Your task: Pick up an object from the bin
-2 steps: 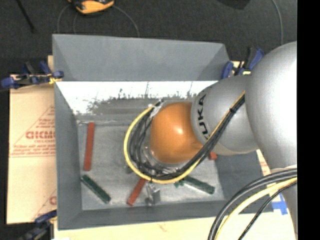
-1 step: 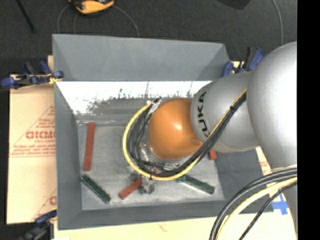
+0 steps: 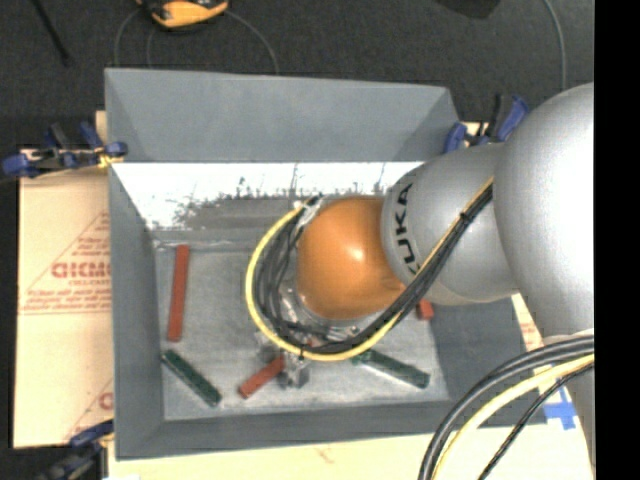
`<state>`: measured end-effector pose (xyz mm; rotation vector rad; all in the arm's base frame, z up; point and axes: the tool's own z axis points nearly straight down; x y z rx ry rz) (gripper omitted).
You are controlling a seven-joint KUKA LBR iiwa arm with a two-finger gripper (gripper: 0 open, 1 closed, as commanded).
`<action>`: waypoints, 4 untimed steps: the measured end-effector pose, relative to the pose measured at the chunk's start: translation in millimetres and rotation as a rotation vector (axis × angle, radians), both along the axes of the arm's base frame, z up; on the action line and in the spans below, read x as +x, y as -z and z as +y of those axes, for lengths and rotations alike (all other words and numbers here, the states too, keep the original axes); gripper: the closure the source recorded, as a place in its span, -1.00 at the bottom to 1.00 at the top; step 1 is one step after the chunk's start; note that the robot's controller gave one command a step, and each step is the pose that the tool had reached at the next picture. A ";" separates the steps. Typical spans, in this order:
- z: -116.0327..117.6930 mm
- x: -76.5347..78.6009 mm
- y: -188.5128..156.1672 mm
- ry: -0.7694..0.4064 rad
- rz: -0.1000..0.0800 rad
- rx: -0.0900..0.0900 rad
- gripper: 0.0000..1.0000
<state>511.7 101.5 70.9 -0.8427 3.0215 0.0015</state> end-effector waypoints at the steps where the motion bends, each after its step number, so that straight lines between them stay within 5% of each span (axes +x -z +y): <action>1: -0.1 -0.7 -3.0 0.001 0.002 0.000 1.00; 4: -0.7 -1.3 -68.4 0.002 0.007 -0.003 1.00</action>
Offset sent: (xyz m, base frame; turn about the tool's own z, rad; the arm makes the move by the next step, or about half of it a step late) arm 0.0000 -0.0001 0.0889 0.0000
